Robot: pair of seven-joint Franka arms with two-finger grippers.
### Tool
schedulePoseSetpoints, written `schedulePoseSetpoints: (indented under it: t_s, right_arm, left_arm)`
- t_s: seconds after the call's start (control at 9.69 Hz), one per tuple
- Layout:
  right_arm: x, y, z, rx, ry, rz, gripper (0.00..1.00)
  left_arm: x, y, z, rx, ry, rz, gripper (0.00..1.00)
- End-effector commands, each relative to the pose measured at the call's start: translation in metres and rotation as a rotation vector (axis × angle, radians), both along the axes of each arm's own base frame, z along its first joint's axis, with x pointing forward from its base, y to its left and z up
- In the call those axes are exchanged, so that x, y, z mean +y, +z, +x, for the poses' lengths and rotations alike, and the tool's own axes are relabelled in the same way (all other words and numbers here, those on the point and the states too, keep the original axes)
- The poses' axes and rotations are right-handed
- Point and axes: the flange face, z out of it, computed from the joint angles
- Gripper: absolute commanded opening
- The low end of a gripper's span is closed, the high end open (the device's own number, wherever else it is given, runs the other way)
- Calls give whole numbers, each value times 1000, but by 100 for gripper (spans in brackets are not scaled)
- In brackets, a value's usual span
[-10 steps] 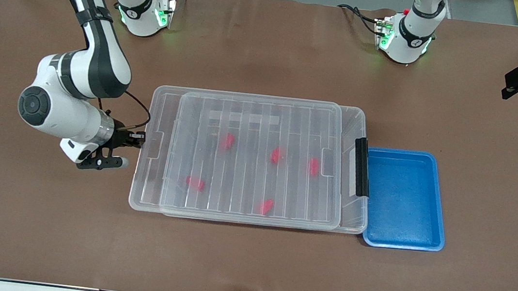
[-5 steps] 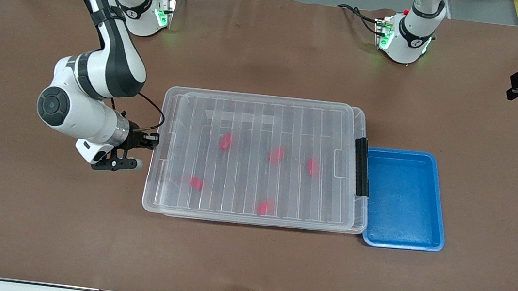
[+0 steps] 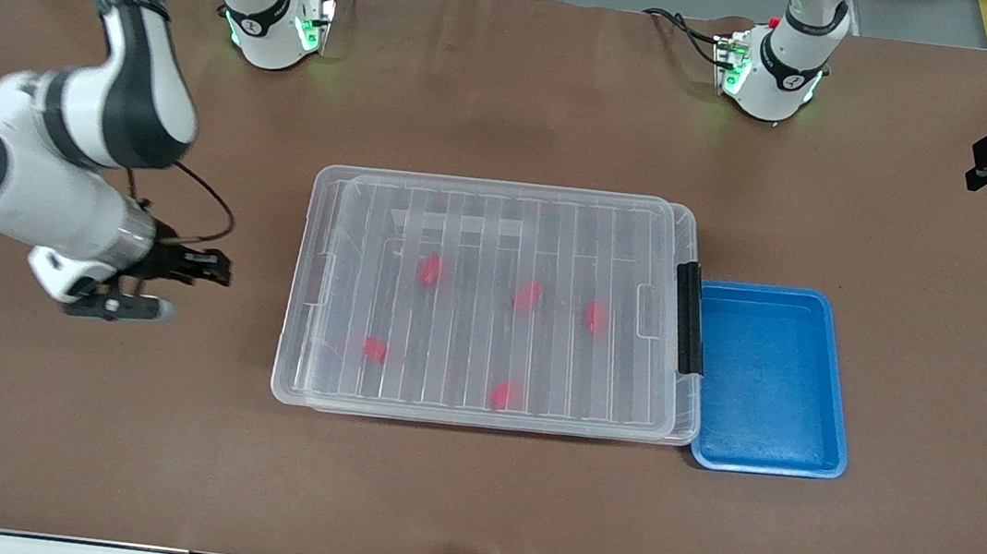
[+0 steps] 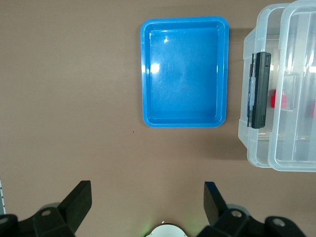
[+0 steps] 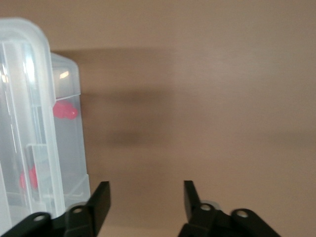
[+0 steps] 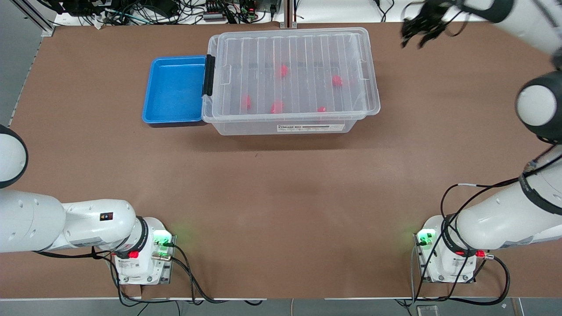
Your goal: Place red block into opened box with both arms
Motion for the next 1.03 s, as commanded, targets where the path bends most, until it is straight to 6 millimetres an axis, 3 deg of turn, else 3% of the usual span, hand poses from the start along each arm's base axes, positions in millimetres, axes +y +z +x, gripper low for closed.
schedulePoseSetpoints:
  t_s: [0.0, 0.21, 0.41, 0.62, 0.72, 0.93]
  right_arm:
    - [-56, 78, -33, -32, -117, -17, 100]
    - [-100, 139, -76, -44, -190, -15, 100]
    - [-127, 185, -114, -6, -229, -12, 100]
    - [-147, 197, -122, -9, -262, -16, 100]
    - [-147, 189, -119, 3, -265, -48, 100]
    - [-145, 192, -116, -17, -251, -63, 100]
  left_arm:
    - [0, -12, 1, 20, -17, -17, 100]
    - [0, -7, 2, 9, -19, -16, 100]
    - [0, -7, 4, 10, -22, -17, 100]
    - [0, -9, 5, 16, -22, -17, 100]
    - [1, -9, 5, 14, -20, -17, 100]
    - [-3, -9, 5, 17, -28, -17, 100]
